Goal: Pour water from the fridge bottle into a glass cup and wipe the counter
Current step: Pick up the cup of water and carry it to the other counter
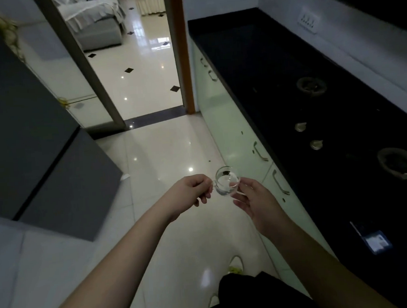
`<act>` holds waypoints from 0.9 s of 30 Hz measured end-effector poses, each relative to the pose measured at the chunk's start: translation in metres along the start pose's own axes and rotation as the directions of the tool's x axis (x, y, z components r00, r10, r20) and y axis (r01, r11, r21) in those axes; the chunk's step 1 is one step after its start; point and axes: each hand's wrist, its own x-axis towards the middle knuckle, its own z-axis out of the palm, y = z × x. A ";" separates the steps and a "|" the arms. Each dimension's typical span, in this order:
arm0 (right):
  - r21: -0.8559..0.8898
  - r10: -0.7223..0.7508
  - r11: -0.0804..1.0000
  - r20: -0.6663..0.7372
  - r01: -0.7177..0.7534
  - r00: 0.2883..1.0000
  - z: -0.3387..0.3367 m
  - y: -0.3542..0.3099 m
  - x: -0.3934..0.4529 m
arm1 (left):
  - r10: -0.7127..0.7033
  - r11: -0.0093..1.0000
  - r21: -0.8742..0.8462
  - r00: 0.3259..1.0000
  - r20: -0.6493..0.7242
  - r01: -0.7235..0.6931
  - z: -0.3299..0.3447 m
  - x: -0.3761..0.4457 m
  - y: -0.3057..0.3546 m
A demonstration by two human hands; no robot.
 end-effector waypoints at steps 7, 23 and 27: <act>-0.021 0.010 1.000 0.095 -0.008 0.995 0.019 -0.033 0.061 | 0.007 1.000 0.015 0.999 -0.042 -0.007 -0.033 0.047 0.012; -0.049 0.078 0.996 0.188 -0.070 0.979 0.094 -0.085 0.161 | -0.016 1.000 -0.029 0.990 -0.137 0.012 -0.121 0.123 0.017; -0.052 0.078 0.996 0.166 -0.071 0.983 0.130 -0.094 0.186 | -0.001 0.999 0.045 0.989 -0.149 0.008 -0.165 0.149 0.013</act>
